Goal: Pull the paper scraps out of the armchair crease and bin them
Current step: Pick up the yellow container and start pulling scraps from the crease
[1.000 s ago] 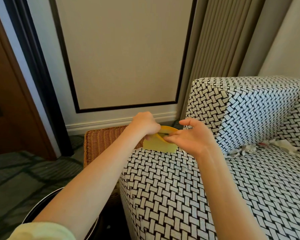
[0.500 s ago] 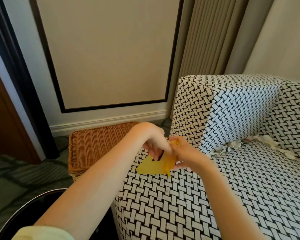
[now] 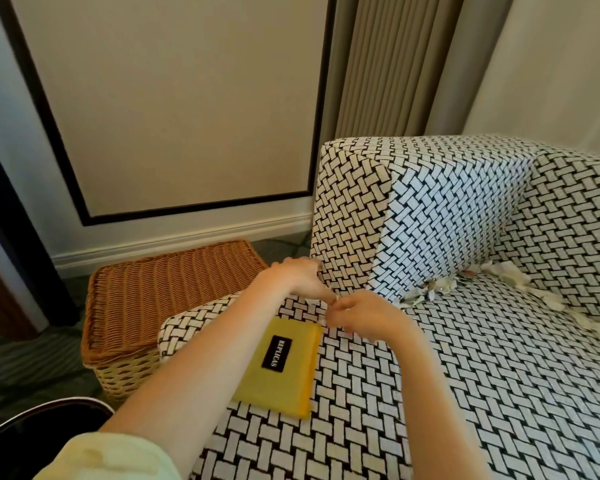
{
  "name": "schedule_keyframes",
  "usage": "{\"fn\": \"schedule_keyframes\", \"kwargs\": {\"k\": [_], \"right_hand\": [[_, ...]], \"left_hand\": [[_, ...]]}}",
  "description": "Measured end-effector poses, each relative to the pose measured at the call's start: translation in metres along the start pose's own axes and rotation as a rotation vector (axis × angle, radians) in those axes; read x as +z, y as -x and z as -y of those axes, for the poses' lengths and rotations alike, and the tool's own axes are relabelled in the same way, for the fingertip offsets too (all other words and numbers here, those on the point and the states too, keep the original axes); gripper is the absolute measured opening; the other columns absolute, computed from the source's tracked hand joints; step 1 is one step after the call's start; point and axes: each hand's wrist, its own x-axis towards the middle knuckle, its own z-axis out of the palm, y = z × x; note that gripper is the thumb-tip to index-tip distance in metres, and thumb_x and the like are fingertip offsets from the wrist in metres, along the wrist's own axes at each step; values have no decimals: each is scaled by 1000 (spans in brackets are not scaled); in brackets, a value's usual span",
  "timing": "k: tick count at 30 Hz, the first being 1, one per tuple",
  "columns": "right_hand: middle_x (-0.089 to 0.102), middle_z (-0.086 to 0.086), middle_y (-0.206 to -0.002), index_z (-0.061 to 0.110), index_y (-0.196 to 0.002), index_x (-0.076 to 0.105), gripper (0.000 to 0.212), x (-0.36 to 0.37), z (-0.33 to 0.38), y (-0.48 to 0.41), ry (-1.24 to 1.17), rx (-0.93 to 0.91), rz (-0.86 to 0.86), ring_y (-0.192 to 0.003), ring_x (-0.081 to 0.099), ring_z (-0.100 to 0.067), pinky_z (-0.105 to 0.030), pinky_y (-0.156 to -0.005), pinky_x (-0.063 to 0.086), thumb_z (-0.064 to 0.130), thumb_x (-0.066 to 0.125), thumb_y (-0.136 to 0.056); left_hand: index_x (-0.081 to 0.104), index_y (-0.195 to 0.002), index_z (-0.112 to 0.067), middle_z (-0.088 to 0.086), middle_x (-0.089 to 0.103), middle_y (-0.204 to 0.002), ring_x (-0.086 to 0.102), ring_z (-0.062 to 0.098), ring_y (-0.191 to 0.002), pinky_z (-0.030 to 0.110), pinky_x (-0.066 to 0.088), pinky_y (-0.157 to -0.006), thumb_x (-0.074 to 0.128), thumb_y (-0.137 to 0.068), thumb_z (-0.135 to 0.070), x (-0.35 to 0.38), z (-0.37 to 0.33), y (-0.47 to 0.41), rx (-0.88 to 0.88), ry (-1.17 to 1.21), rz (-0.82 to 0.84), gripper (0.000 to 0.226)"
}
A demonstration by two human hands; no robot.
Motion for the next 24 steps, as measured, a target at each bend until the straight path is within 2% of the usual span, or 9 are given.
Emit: {"fn": "schedule_keyframes", "kwargs": {"k": [3,5,7,10,13,16,20,22,24], "right_hand": [[60,2,-117,25,-123,60,39,-9,-20,-1,34,138,-146,-107,56,-15,-22,-80,40,20,59,-84],[56,3,-126,30,-127,55,44,-14,-25,-1,-14,149,-72,-110,53,-16,-24,-83,37,19,60,-84],[51,2,-134,31,-133,48,53,-15,-26,-2,-7,143,-1,-116,49,-17,-27,-91,39,17,61,-84],[42,-2,-142,28,-141,37,51,-8,-21,-10,198,133,42,-128,41,-22,-33,-101,36,23,48,-92],[54,-7,-128,24,-132,45,39,10,-18,-23,322,103,-92,-116,49,-25,-32,-84,39,30,32,-96],[61,-6,-112,19,-116,58,32,21,-21,-30,294,108,-263,-104,56,-24,-29,-74,38,32,36,-96],[60,-4,-93,17,-97,61,23,19,-26,-30,187,79,-235,-92,59,-22,-29,-73,43,32,43,-94],[57,-3,-92,19,-104,60,20,11,-28,-25,144,18,-159,-86,55,-18,-26,-70,41,26,45,-93],[59,-3,-100,20,-120,58,30,2,-29,-17,41,-26,-106,-78,53,-13,-19,-64,42,18,50,-91]], "left_hand": [[21,-147,-23,0,26,-153,29,23,-137,40,26,-112,68,-62,-68,3,2,-17,2,-4,144,107],[25,-145,-23,-2,29,-151,32,20,-135,36,28,-109,71,-65,-60,5,6,-24,35,65,148,100],[29,-143,-25,-1,28,-150,30,21,-135,38,28,-110,69,-63,-66,8,13,-27,62,23,89,98],[27,-145,-30,-1,17,-154,15,28,-140,47,19,-113,59,-64,-75,16,15,-32,50,-62,61,98],[32,-143,-30,1,18,-152,10,34,-140,52,17,-113,57,-69,-71,24,11,-34,25,6,-5,88],[36,-141,-30,-1,15,-153,6,34,-142,60,13,-111,54,-74,-67,33,7,-35,-13,70,-64,79],[46,-134,-32,2,22,-151,13,31,-141,65,5,-108,60,-77,-57,37,-1,-24,-33,159,-149,64],[52,-129,-30,3,33,-146,21,29,-138,63,3,-107,64,-76,-50,39,-6,-20,-21,210,-208,59],[58,-124,-26,2,46,-137,32,26,-133,60,9,-108,65,-76,-47,40,-6,-17,12,242,-225,53]]}}
